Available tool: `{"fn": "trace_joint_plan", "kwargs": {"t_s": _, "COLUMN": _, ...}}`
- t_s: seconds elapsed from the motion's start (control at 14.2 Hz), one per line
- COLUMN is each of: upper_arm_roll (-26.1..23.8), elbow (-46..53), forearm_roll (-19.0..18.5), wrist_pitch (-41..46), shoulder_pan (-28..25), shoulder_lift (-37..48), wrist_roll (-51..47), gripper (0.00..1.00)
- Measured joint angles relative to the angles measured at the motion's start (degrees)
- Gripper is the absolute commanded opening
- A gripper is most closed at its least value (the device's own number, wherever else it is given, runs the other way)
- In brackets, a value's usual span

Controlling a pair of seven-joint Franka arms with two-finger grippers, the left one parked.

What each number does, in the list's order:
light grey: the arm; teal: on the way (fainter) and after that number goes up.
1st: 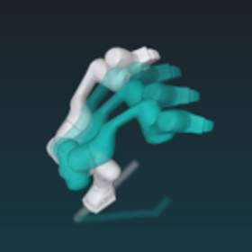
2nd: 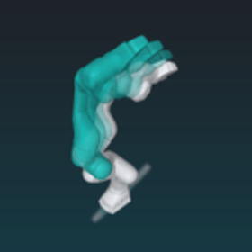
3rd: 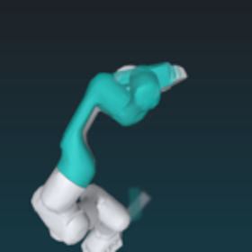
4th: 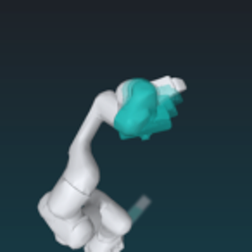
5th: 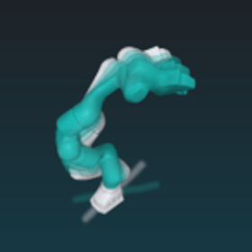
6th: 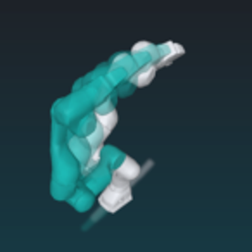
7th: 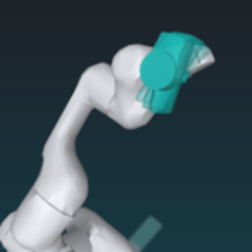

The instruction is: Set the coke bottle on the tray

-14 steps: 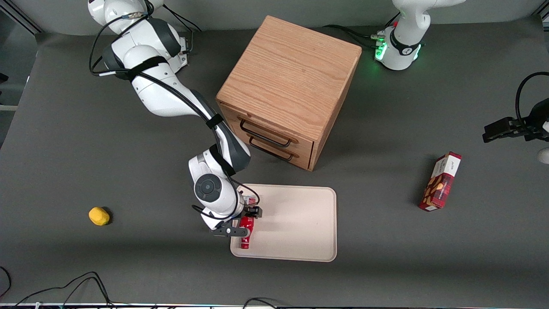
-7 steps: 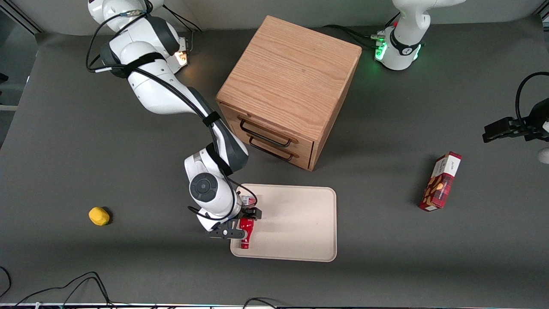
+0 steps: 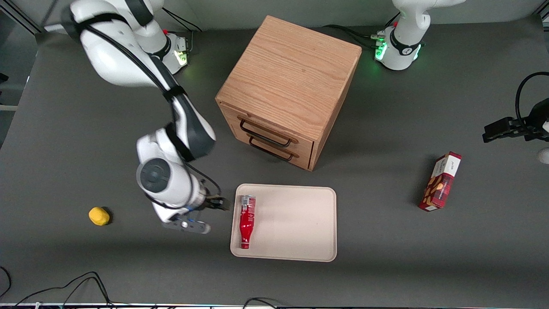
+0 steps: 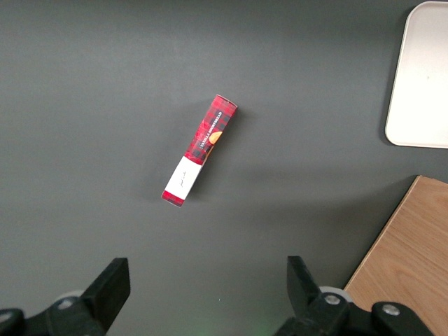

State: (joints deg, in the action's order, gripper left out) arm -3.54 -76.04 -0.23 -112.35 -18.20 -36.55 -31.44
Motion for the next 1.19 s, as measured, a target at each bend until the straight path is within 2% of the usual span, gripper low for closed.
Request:
{"fn": "trace_joint_plan", "kwargs": {"t_s": 0.28, "upper_arm_roll": -0.30, "elbow": -8.42, "forearm_roll": 0.02, "wrist_pitch": 12.50, "shoulder_pan": 6.71, "shoulder_lift": 14.29, "wrist_roll": 6.97, "gripper": 1.00}}
{"fn": "trace_joint_plan", "kwargs": {"t_s": 0.56, "upper_arm_roll": -1.59, "elbow": -9.67, "forearm_roll": 0.03, "wrist_pitch": 20.52, "shoulder_pan": 14.81, "shoulder_lift": 23.03, "wrist_roll": 15.62, "gripper": 1.00}}
{"fn": "trace_joint_plan", "kwargs": {"t_s": 0.77, "upper_arm_roll": -1.78, "elbow": -10.06, "forearm_roll": 0.04, "wrist_pitch": 24.68, "shoulder_pan": 18.83, "shoulder_lift": 29.05, "wrist_roll": 20.71, "gripper": 1.00}}
{"fn": "trace_joint_plan", "kwargs": {"t_s": 0.98, "upper_arm_roll": -1.66, "elbow": -10.35, "forearm_roll": 0.04, "wrist_pitch": 26.02, "shoulder_pan": 20.20, "shoulder_lift": 32.11, "wrist_roll": 21.49, "gripper": 1.00}}
{"fn": "trace_joint_plan", "kwargs": {"t_s": 1.19, "upper_arm_roll": 2.08, "elbow": -10.86, "forearm_roll": 0.04, "wrist_pitch": 26.40, "shoulder_pan": 16.65, "shoulder_lift": 32.20, "wrist_roll": 21.61, "gripper": 1.00}}
